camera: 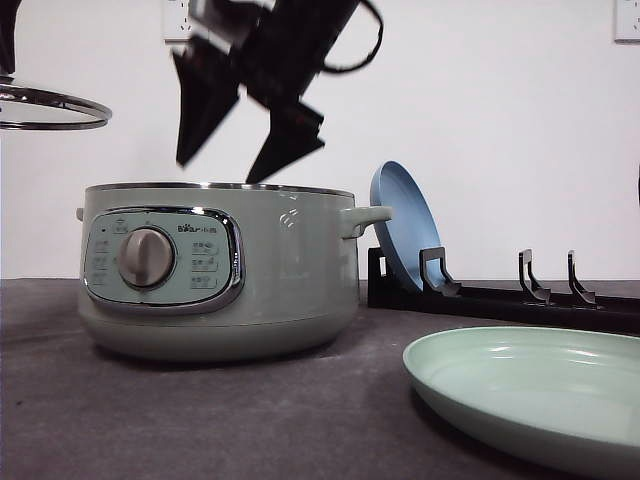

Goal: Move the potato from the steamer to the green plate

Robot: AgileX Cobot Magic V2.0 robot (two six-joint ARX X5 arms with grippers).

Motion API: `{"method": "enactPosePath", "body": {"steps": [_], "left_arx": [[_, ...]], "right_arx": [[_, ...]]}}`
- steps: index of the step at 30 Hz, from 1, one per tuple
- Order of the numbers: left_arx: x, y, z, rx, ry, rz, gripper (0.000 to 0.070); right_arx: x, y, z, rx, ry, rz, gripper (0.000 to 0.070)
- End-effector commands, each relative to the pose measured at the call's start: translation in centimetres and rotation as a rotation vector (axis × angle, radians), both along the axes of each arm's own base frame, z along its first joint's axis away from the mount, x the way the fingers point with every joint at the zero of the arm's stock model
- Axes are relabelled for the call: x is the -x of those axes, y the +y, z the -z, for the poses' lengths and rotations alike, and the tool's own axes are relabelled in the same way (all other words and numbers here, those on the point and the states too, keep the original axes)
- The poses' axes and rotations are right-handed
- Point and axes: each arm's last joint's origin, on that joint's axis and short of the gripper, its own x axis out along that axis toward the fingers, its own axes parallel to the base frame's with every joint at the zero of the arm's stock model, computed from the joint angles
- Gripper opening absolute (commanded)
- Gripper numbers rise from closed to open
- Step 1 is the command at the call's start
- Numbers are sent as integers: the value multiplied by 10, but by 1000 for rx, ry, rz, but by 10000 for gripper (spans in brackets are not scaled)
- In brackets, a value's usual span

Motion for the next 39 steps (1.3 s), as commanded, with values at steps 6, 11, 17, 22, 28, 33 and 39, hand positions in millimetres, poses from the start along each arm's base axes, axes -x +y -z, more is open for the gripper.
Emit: {"method": "enactPosePath", "body": {"steps": [6,11,17,22,28,33,39], "left_arx": [[6,0,-17,-16,-84,12,0],[6,0,-17,-16,-84,12,0],[6,0,-17,-16,-84,12,0],[6,0,-17,-16,-84,12,0],[6,0,-17,-15,-84,12,0],[6,0,-17,-15,-84,12,0],[6,0,-17,-15,-84,12,0]], "right_arx": [[-12,15,27,21,-6,-35,618],[-17,20,38,13,-15,-34,618],[-22,23,47,8,-21,-33,618],[-25,23,52,11,-21,-28,618],[-28,23,60,20,-3,-17,617],[-29,23,66,26,10,-10,580],[-29,23,70,39,30,-6,344]]}}
